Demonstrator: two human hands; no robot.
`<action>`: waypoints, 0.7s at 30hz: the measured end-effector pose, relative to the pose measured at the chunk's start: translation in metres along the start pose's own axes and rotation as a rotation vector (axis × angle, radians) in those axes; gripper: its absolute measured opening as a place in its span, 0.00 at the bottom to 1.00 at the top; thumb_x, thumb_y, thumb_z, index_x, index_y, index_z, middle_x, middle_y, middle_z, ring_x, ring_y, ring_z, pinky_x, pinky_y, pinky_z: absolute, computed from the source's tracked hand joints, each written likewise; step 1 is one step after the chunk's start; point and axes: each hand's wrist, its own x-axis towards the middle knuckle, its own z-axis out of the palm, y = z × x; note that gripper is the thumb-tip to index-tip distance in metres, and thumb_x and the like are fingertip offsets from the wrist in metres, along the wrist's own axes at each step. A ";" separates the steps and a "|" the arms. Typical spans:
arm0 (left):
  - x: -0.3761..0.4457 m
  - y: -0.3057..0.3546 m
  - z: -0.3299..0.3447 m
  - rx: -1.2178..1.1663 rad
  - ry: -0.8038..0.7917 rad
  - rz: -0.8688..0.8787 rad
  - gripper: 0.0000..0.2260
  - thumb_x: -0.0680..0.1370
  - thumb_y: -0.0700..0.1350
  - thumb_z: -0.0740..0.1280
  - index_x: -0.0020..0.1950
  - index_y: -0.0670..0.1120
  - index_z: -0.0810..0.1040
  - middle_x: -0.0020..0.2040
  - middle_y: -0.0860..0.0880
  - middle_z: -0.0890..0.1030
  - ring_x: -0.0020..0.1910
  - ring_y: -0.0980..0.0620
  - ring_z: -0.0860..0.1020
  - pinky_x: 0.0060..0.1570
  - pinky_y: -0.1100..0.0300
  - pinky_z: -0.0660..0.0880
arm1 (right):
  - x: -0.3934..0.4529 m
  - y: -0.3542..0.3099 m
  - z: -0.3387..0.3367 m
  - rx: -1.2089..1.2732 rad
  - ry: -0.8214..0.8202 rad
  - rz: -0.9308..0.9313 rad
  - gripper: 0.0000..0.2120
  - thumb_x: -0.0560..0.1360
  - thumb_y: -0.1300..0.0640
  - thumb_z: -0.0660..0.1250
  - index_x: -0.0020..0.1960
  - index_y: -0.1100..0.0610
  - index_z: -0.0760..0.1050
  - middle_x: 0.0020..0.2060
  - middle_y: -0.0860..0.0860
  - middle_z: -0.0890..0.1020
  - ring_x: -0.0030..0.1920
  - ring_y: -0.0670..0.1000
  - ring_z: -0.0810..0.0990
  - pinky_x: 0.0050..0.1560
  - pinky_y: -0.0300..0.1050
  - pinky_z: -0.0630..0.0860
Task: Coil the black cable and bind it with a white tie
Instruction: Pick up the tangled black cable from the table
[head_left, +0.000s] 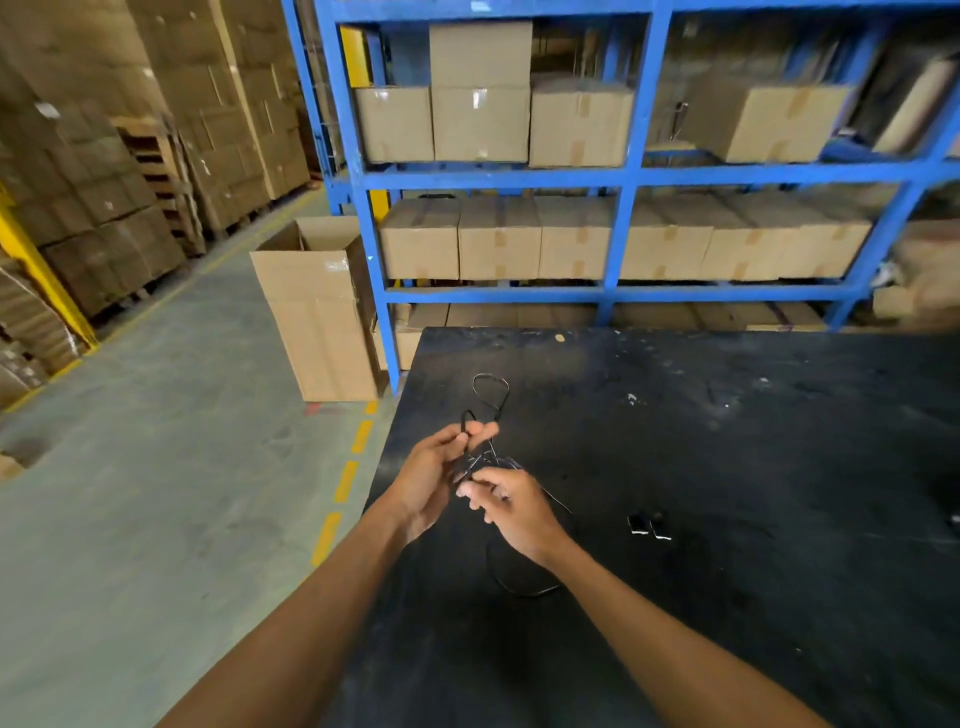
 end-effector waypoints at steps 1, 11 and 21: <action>0.000 0.001 -0.001 0.027 0.019 0.002 0.12 0.83 0.39 0.53 0.54 0.42 0.77 0.58 0.44 0.83 0.57 0.53 0.81 0.50 0.58 0.75 | -0.002 -0.001 0.001 -0.002 0.003 -0.002 0.08 0.78 0.59 0.67 0.50 0.62 0.84 0.40 0.62 0.84 0.33 0.37 0.79 0.34 0.33 0.73; -0.008 0.042 0.000 0.131 0.052 0.124 0.12 0.83 0.39 0.53 0.44 0.43 0.74 0.26 0.53 0.65 0.23 0.56 0.62 0.22 0.65 0.63 | 0.016 -0.004 -0.016 0.006 0.145 0.076 0.08 0.80 0.55 0.64 0.60 0.50 0.72 0.45 0.48 0.81 0.38 0.45 0.79 0.38 0.38 0.75; -0.008 0.097 0.009 -0.133 -0.122 0.285 0.12 0.82 0.42 0.57 0.56 0.40 0.79 0.29 0.52 0.67 0.26 0.58 0.61 0.24 0.67 0.62 | 0.037 -0.049 0.000 0.013 -0.077 0.065 0.15 0.84 0.60 0.56 0.53 0.68 0.78 0.45 0.61 0.82 0.42 0.46 0.77 0.46 0.32 0.69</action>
